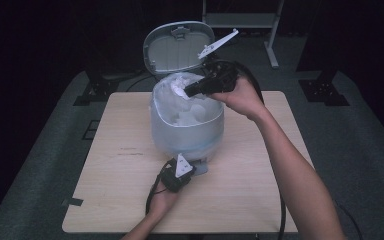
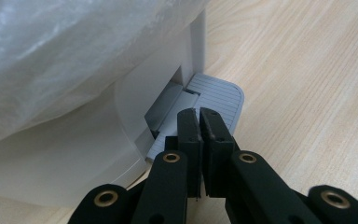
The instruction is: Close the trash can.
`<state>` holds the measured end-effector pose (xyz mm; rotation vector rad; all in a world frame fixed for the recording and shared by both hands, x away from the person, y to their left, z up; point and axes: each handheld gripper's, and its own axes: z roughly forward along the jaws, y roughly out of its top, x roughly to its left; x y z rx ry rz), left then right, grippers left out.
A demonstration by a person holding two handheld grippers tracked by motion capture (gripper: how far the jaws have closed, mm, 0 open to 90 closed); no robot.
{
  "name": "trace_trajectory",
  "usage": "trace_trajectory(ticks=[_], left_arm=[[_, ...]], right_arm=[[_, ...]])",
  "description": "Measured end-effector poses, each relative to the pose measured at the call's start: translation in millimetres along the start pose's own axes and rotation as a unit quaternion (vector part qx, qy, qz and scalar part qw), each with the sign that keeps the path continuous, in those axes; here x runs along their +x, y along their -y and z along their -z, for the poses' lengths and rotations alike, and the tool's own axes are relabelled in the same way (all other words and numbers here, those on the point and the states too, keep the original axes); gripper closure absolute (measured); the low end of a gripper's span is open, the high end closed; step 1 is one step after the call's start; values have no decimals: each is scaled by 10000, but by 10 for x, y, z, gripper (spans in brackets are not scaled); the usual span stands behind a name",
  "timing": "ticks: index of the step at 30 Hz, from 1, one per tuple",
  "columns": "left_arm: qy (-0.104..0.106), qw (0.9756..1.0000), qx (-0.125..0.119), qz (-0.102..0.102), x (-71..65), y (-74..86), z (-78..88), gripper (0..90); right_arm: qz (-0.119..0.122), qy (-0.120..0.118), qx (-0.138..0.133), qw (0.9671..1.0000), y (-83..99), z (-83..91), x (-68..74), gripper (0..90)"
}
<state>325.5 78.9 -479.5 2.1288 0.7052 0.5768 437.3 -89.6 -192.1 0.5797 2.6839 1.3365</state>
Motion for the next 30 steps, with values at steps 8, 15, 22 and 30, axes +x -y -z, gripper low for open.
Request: trace_trajectory(ticks=[8,15,22,30], left_arm=[[9,10000,-2,19,2,0,0,878],[-23,10000,-1,-11,-7,0,1,877],[-16,10000,-10,-7,-6,0,-2,878],[-26,10000,5,-13,-8,-1,1,878]], right_arm=[[-54,73,54,9999,-13,-52,-25,857],[-92,160,44,9998,-14,-52,-44,834],[-92,170,17,9998,10,8,-40,810],[-128,127,-19,9998,101,21,-45,793]])
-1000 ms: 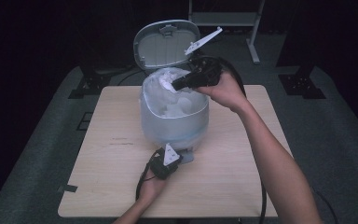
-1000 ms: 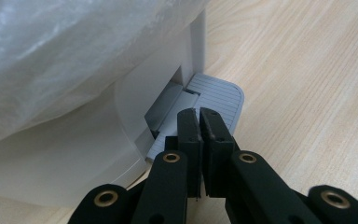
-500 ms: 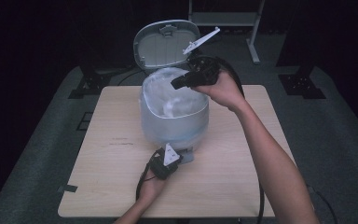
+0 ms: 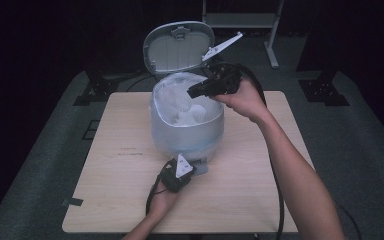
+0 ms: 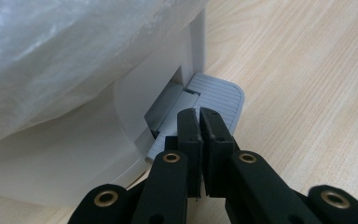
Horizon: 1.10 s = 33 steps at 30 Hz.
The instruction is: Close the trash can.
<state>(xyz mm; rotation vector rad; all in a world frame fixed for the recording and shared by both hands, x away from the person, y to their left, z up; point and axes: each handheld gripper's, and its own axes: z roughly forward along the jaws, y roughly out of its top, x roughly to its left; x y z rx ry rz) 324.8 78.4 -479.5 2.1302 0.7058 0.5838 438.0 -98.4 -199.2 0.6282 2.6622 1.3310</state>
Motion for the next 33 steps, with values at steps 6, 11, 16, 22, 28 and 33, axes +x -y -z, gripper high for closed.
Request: trace_trajectory(ticks=[6,11,16,22,28,33], left_arm=[[-7,10000,2,-9,-3,-1,0,878],[-4,10000,1,-12,-1,-1,0,877],[16,10000,-5,8,4,0,-1,878],[15,10000,-15,6,3,1,-2,878],[19,10000,-9,22,6,1,-1,877],[20,10000,-7,23,6,1,-1,877]], right_arm=[[-3,7,13,10000,72,28,7,778],[-55,48,-41,10000,129,107,1,760],[-72,86,-71,9999,184,178,-12,748],[-135,143,-95,9998,257,257,-22,729],[-176,209,-134,9995,330,356,-22,715],[-211,259,-159,9993,398,418,-40,709]])
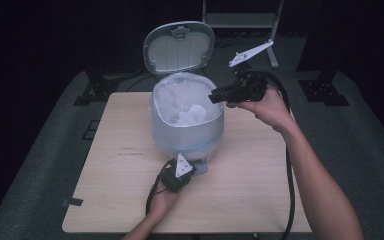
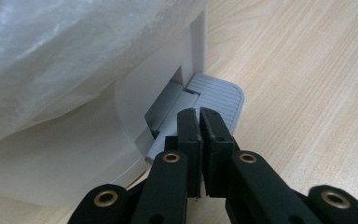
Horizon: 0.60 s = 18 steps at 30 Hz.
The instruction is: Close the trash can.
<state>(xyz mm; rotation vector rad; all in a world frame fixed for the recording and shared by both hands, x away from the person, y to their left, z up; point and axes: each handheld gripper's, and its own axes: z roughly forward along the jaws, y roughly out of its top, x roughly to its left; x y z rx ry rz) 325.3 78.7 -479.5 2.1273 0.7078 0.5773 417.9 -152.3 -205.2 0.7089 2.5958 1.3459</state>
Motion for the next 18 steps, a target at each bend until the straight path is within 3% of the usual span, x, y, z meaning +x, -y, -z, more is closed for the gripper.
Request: trace_trajectory(ticks=[18], left_arm=[[-8,10000,-30,2,-6,2,-3,876]], right_arm=[[-160,206,-94,9996,296,205,-87,651]])
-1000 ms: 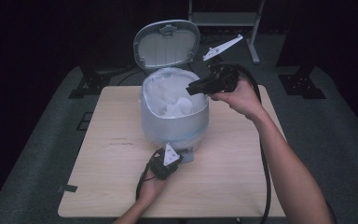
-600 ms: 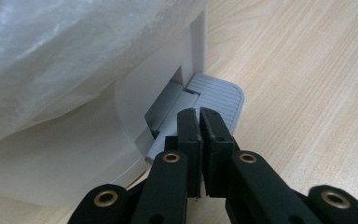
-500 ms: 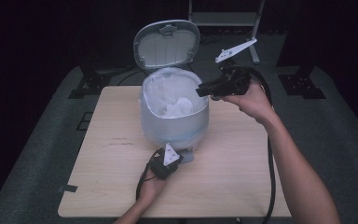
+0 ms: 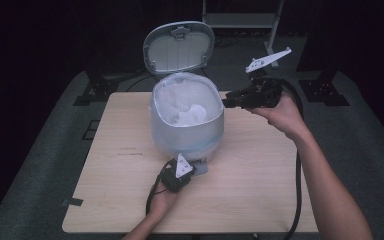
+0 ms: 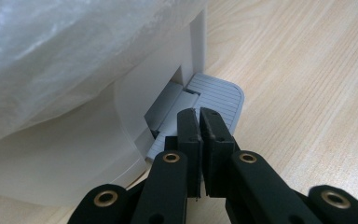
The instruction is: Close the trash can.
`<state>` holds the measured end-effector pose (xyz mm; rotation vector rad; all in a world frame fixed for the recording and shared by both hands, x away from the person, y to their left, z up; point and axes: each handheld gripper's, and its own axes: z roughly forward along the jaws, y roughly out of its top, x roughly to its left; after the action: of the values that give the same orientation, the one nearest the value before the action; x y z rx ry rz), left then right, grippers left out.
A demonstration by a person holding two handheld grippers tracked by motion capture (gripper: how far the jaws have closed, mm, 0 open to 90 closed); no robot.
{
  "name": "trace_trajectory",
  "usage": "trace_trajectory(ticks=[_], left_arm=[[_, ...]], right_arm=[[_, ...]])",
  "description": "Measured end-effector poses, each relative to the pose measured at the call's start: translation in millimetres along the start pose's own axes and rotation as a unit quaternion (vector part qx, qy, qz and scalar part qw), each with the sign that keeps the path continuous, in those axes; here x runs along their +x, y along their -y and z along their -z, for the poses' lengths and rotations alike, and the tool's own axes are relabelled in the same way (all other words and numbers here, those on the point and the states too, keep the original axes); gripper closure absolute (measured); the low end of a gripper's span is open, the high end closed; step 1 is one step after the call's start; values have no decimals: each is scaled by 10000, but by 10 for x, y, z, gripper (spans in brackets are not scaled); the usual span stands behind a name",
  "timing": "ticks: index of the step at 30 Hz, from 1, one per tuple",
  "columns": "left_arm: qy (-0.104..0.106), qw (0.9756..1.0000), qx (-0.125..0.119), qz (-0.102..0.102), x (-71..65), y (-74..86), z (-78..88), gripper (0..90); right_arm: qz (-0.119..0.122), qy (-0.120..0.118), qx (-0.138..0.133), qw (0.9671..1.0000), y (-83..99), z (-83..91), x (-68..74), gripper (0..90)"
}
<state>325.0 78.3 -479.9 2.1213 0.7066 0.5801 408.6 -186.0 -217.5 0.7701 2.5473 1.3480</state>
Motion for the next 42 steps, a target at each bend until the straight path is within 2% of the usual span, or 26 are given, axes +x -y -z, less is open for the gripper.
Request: trace_trajectory(ticks=[18,35,39,42], left_arm=[[-14,10000,14,-3,-1,0,3,871],[-20,10000,8,2,-2,0,3,865],[-91,9999,0,-83,-24,2,8,852],[-135,9998,-30,-160,-41,2,20,821]], right_arm=[[-197,101,-31,9997,279,109,-115,625],[-372,144,-34,9992,532,142,-181,613],[-429,155,-37,9990,606,152,-198,609],[-525,149,-26,9985,752,144,-233,608]])
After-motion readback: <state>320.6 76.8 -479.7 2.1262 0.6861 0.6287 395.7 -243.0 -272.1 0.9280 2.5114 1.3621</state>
